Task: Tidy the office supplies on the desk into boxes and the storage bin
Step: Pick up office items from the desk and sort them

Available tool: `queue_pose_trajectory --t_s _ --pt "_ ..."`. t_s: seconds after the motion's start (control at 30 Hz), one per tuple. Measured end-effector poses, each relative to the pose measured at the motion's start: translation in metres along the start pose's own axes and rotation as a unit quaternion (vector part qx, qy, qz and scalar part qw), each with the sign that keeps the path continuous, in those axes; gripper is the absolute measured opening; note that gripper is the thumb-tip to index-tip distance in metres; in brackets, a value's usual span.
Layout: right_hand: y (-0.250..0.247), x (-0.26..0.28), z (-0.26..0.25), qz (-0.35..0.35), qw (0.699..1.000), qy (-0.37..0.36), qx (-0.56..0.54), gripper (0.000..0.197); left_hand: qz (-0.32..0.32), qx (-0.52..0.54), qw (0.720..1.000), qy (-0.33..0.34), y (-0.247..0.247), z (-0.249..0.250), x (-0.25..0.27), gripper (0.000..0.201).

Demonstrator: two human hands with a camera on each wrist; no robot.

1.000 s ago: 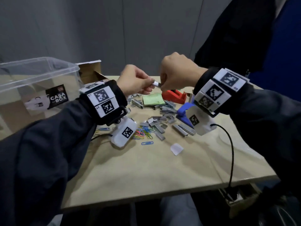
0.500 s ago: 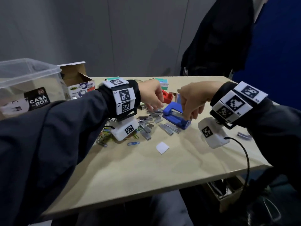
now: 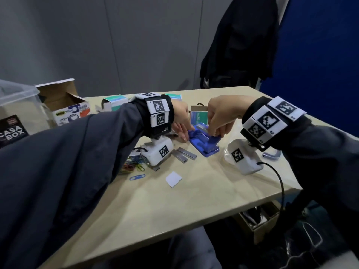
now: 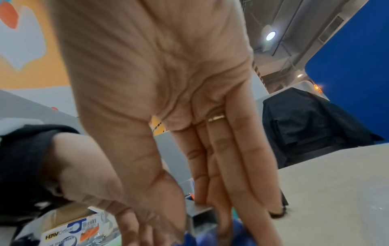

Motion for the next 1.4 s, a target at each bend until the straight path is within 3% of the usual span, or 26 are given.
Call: queue_pose_trajectory --t_s 0.1,0.23,0.4,0.63,0.87,0.97,1.13,1.4 --pt "-0.007 0.001 -0.002 0.059 0.997 -0.006 0.051 0.007 -0.002 0.009 1.0 0.023 0.001 0.003 -0.002 0.012" --pt "-0.011 0.004 -0.011 0.147 0.978 -0.044 0.142 0.014 0.03 -0.141 0.987 0.071 -0.014 -0.003 0.007 0.017" --pt "0.009 -0.002 -0.031 0.09 0.985 -0.101 0.109 0.017 -0.064 -0.201 0.976 0.059 -0.015 -0.016 0.034 0.026" --pt "0.022 -0.014 -0.018 0.038 0.986 -0.096 0.131 0.015 -0.049 -0.195 0.977 0.069 -0.008 -0.029 0.038 0.033" --pt "0.021 -0.022 0.006 0.08 0.986 -0.078 0.122 0.02 -0.052 -0.17 0.981 0.077 -0.006 -0.032 0.04 0.036" --pt "0.019 -0.022 -0.004 0.093 0.987 -0.087 0.096 0.013 -0.062 -0.171 0.98 0.08 -0.002 -0.032 0.04 0.034" --pt "0.033 -0.025 -0.024 0.009 0.992 -0.078 0.094 0.014 -0.063 -0.164 0.982 0.076 -0.002 -0.029 0.04 0.033" --pt "0.036 -0.026 -0.03 0.009 0.993 -0.05 0.109 0.021 -0.062 -0.158 0.981 0.089 -0.003 -0.036 0.04 0.03"
Point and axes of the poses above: each hand's wrist, its own x-axis away from the middle knuckle, its own y-axis out of the palm, z = x × y, the point moved 5 cm from there along -x, towards the middle knuckle, and after that the axes turned 8 degrees about z, right-handed, at the moved point
